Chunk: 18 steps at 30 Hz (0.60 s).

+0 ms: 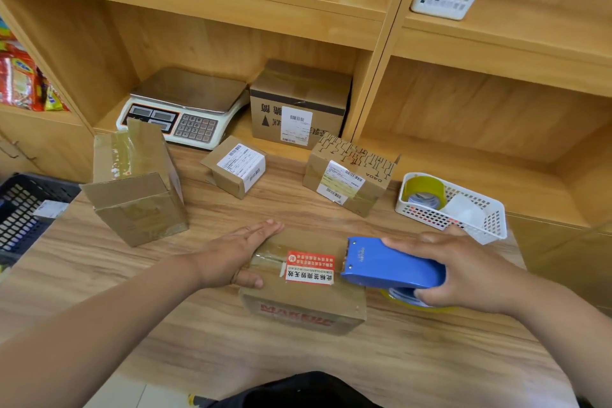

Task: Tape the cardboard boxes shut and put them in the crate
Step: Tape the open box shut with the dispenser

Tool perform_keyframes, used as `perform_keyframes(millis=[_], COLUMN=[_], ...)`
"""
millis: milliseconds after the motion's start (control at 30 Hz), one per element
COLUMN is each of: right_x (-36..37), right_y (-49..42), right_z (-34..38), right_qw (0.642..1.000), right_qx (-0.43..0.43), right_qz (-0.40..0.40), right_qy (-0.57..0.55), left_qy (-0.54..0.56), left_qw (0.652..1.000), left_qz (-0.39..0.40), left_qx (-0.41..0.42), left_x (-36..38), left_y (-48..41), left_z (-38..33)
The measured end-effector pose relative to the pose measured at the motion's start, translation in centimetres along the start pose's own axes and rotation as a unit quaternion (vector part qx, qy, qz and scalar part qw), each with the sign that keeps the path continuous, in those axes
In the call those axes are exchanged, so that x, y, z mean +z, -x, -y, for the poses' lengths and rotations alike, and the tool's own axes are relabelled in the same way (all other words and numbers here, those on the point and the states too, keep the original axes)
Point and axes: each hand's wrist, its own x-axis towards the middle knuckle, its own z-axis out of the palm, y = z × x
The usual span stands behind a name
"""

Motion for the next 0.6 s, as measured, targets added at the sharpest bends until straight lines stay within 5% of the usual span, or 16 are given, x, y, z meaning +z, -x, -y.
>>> perform_keyframes(millis=[600], right_x=[2.3], right_y=[5.7], right_z=[-6.2], right_qw=[0.998], right_qx=[0.036], right_qz=[0.002], right_qy=[-0.044], left_qy=[0.012], left_qw=[1.000], left_qz=[-0.002], left_qx=[0.001], left_x=[0.8], left_y=[-0.6], left_z=[-1.3])
